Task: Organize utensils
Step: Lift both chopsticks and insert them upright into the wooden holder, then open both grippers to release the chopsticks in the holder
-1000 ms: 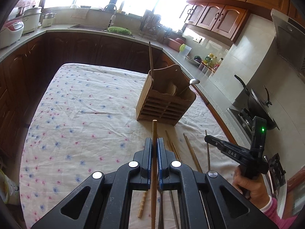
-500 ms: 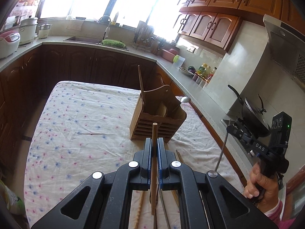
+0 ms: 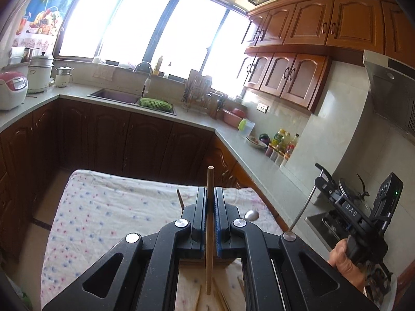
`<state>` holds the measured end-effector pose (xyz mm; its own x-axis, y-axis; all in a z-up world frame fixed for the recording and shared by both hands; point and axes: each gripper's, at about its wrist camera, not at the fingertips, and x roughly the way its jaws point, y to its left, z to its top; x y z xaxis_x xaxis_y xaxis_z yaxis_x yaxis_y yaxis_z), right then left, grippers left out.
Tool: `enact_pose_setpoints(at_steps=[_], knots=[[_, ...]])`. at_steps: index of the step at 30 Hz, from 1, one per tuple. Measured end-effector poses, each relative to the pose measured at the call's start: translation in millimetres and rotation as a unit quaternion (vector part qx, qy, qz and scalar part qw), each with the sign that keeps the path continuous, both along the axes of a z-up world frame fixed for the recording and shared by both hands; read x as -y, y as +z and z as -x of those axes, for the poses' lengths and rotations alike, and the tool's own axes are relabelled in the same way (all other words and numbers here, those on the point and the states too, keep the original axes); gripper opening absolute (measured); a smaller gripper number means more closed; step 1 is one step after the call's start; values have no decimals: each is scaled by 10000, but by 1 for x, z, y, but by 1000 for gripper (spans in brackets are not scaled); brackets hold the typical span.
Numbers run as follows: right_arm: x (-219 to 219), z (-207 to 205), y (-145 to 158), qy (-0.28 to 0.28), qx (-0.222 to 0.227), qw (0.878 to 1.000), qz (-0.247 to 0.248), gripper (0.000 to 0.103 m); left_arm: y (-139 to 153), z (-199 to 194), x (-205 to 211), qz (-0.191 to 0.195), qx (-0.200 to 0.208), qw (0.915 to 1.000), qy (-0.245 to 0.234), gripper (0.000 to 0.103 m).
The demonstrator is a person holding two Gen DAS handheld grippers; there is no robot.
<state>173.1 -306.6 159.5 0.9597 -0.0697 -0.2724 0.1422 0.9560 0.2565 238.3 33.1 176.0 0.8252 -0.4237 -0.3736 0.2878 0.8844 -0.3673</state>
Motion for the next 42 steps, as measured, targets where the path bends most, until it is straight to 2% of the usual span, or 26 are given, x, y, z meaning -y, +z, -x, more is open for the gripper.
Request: enact_pose_setpoints(at_steps=[6, 10, 14, 21, 27, 32, 39, 40, 41, 42], knots=[[20, -30, 3, -361, 388, 9984, -210, 4, -2, -42, 13, 191, 144, 9993, 281, 3], [33, -44, -5, -494, 565, 9965, -356, 4, -24, -65, 23, 290, 146, 9984, 469, 3], [31, -55, -28, -462, 573, 9969, -294, 4, -51, -73, 40, 228, 165, 9980, 572, 3], [28, -54, -74, -434, 457, 9976, -292, 4, -95, -76, 63, 72, -16, 9987, 500, 3], [24, -50, -99, -281, 154, 9992, -253, 4, -119, -89, 64, -92, -337, 9986, 391, 4], [23, -54, -113, -106, -294, 9992, -246, 5, -113, -91, 53, -153, -365, 9987, 321, 5], [27, -56, -110, -76, -511, 9984, -208, 5, -105, -96, 48, -181, -455, 9984, 288, 5], [28, -56, -110, -59, -528, 9983, -234, 6, -106, -97, 48, -176, -544, 9981, 244, 9], [28, -56, -109, -17, -540, 9982, -275, 11, -111, -96, 44, -125, -650, 9977, 166, 13], [28, -56, -108, 23, -548, 9980, -325, 11, -111, -97, 43, -63, -725, 9973, 113, 24]])
